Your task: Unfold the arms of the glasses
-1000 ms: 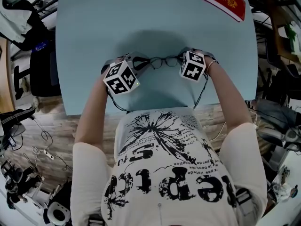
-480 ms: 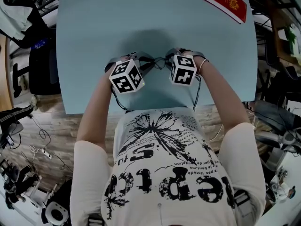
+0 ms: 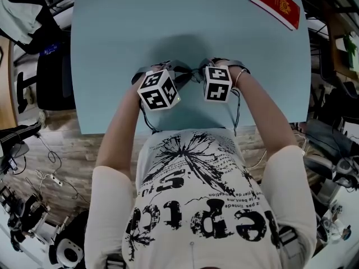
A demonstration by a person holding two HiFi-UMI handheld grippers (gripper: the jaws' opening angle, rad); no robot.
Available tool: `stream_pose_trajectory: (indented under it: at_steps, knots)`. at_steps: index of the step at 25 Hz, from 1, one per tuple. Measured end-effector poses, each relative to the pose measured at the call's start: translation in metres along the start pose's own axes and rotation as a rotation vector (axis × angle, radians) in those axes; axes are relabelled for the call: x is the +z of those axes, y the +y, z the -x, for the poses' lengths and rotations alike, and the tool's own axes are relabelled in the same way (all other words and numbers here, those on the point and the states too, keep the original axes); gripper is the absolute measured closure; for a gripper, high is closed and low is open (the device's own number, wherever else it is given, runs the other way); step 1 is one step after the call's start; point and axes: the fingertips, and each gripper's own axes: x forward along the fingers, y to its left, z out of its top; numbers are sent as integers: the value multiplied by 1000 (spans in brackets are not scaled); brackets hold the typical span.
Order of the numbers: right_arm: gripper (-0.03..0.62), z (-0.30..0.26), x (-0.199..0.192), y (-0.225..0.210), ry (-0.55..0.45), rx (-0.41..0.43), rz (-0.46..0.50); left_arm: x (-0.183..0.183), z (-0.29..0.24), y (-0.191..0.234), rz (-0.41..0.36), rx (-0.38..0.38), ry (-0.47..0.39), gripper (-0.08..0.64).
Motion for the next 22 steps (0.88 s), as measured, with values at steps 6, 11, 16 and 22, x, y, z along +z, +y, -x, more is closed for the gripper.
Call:
stream_pose_trajectory:
  at_steps: [6,11,16,22]
  knots:
    - [567,17,0,-1,-27,-60,-4,-4,1,1,-2,2,18,534]
    - [571,38,-5,-3,-63,-129,-17,-4,0,1,-3,17,51,534]
    - [572,58,-15,-2,-94,-176,2,-3,-3,4,5,37,80,534]
    - [572,82,-34,-1,-160,-199,-12,-2,-6,7,42,73,128,534]
